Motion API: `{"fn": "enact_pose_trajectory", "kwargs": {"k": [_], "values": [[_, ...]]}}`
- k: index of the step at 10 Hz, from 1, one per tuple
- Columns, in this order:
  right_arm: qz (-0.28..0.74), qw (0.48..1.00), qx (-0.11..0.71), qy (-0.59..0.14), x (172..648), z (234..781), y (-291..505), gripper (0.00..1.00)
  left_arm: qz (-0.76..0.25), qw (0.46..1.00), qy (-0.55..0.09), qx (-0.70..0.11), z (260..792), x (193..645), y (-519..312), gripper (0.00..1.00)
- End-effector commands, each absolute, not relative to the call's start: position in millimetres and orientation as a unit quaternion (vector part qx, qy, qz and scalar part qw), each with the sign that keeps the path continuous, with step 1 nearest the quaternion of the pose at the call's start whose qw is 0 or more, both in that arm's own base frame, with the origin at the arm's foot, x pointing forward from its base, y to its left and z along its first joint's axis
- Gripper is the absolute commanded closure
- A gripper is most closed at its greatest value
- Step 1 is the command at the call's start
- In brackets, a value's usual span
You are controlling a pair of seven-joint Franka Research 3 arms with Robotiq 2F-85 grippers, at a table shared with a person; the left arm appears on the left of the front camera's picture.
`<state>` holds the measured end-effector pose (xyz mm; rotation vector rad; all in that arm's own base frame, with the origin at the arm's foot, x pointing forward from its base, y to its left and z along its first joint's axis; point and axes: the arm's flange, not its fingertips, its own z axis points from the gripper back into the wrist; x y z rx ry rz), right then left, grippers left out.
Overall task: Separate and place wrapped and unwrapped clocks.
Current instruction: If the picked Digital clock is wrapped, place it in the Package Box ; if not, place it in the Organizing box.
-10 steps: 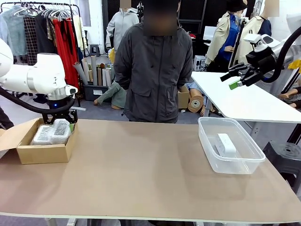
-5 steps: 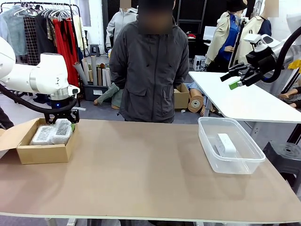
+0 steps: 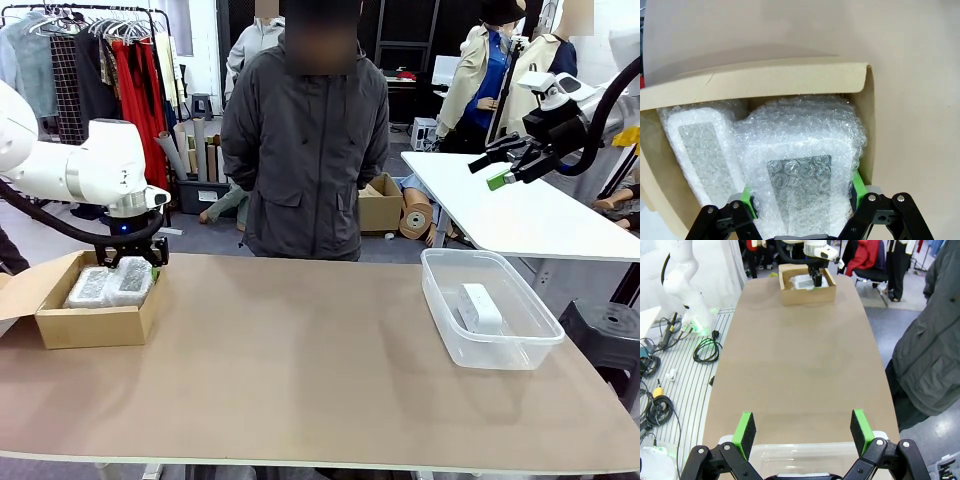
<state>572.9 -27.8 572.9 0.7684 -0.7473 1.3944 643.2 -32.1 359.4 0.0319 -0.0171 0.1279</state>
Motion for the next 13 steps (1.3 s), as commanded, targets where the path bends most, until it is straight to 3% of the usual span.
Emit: {"fn": "enact_pose_trajectory", "kwargs": {"k": [1, 7, 8, 13], "values": [[0.613, 0.635, 0.337, -0.327, 572.6, 575.4, -27.8, 0.0, 0.07, 0.997, -0.004, 0.016, 360.2, 650.8, -29.3, 1.0], [0.613, 0.635, 0.337, -0.327, 572.6, 575.4, -27.8, 0.0, 0.078, 0.997, 0.014, 0.013, 347.3, 658.0, -23.1, 1.0], [0.613, 0.635, 0.337, -0.327, 572.6, 575.4, -27.8, 0.0, 0.078, 0.997, 0.016, 0.013, 347.9, 658.3, -22.7, 0.94], [0.613, 0.635, 0.337, -0.327, 572.6, 575.4, -27.8, 0.0, 0.082, 0.997, 0.006, 0.013, 357.2, 652.8, -23.8, 0.0]]}}
